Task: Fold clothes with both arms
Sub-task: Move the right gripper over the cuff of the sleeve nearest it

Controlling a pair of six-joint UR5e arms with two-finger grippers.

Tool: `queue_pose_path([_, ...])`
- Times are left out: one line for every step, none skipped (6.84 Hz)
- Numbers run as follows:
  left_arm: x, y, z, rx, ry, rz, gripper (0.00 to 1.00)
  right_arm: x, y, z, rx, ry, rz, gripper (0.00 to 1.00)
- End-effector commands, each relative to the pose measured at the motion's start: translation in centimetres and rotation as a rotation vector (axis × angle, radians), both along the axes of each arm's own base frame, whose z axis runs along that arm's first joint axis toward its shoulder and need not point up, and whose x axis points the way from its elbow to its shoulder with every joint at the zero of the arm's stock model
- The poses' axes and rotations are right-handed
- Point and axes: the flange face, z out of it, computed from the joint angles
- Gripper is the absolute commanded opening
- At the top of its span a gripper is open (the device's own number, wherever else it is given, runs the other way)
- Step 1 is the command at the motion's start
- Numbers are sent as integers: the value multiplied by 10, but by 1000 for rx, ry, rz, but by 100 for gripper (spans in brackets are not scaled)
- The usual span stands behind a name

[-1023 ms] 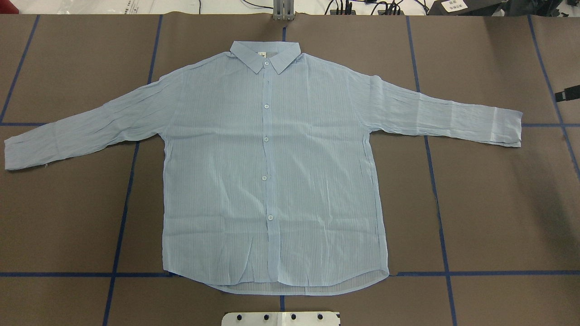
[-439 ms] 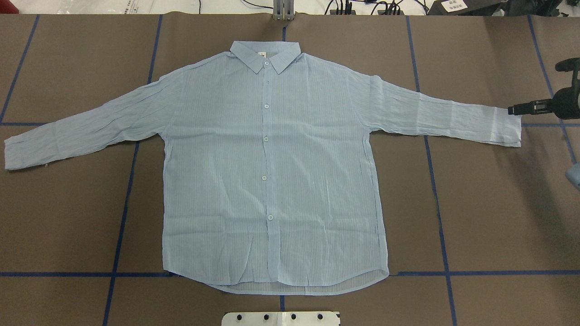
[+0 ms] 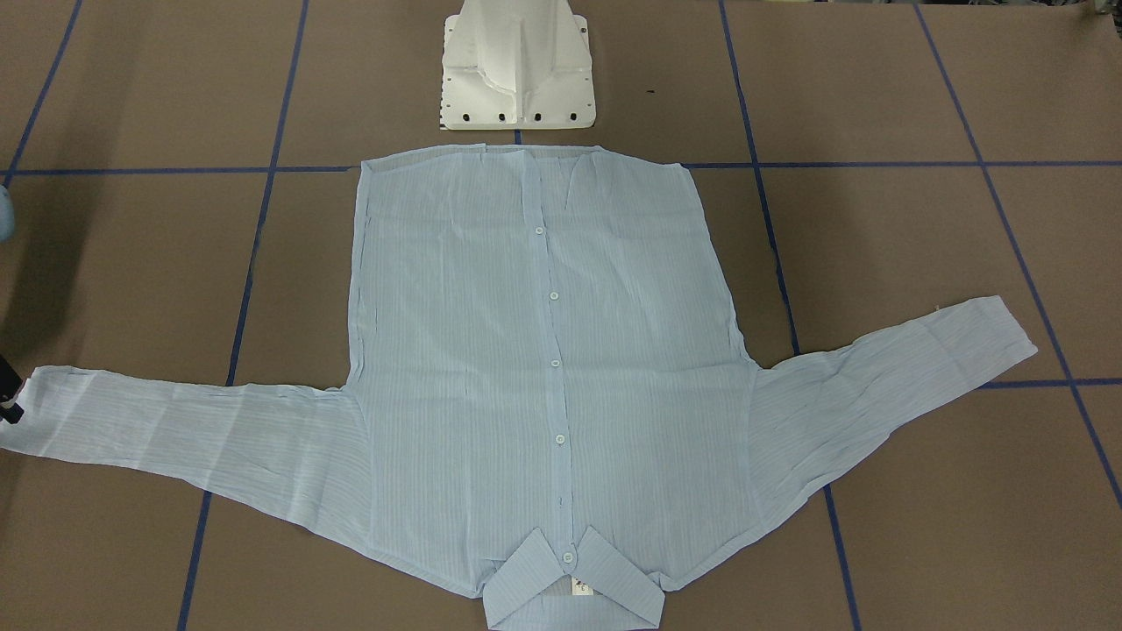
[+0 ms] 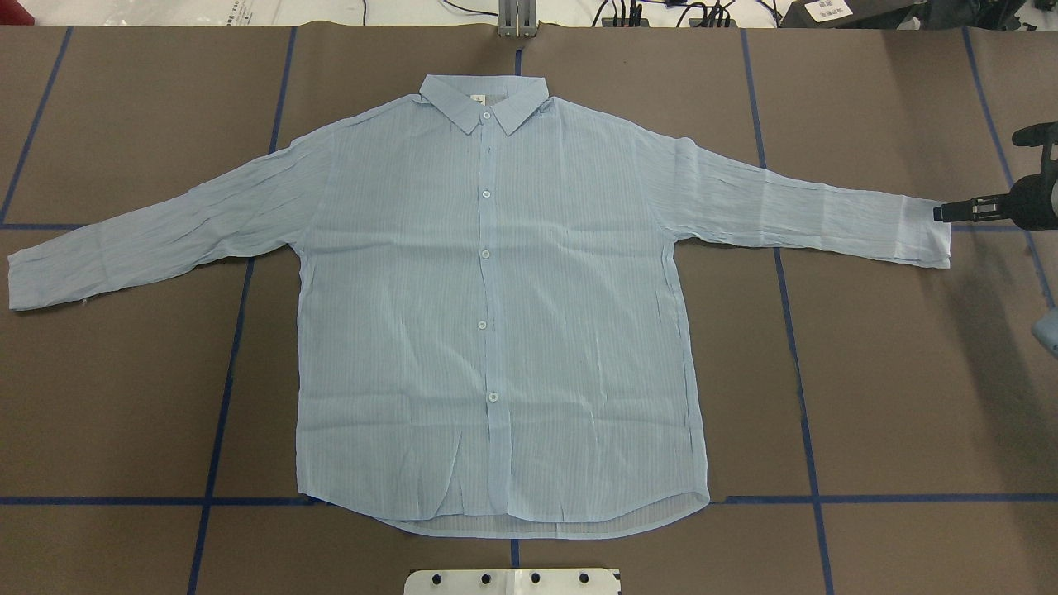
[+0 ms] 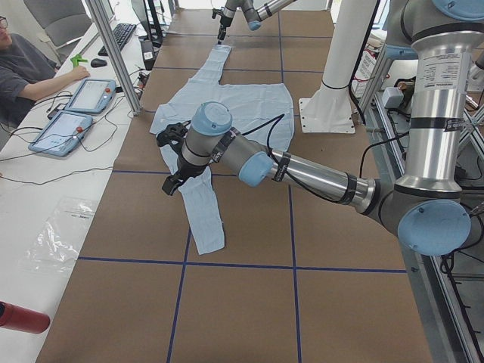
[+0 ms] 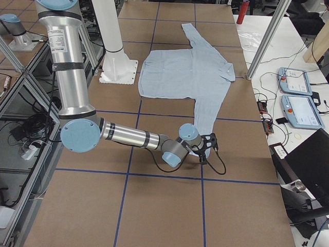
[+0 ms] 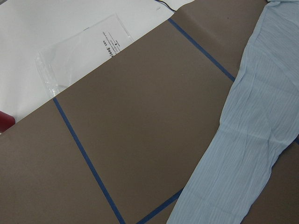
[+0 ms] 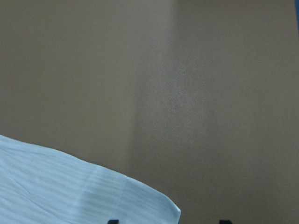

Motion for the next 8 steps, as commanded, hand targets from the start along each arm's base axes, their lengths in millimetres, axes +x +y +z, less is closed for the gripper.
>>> queue_pose_path([0, 0, 1, 1, -2, 3, 100, -8, -1, 2, 3, 13, -1, 74])
queue_pose_path([0, 1, 2, 1, -3, 3, 100, -13, -4, -1, 10, 14, -4, 74])
queue_pose_path([0, 1, 2, 2, -3, 4, 100, -16, -6, -2, 12, 18, -4, 72])
queue_pose_path([0, 1, 2, 2, -3, 4, 100, -17, -6, -2, 12, 18, -6, 70])
queue_pose_path([0, 1, 2, 2, -3, 4, 100, -21, -11, -9, 19, 13, -6, 57])
queue_pose_path([0, 1, 3, 0, -3, 4, 100, -21, -12, -10, 18, 12, -6, 32])
queue_pose_path([0, 1, 3, 0, -3, 4, 100, -22, -12, -9, 16, 12, -8, 10])
queue_pose_path([0, 1, 3, 0, -3, 4, 100, -21, -12, -9, 16, 12, -6, 0])
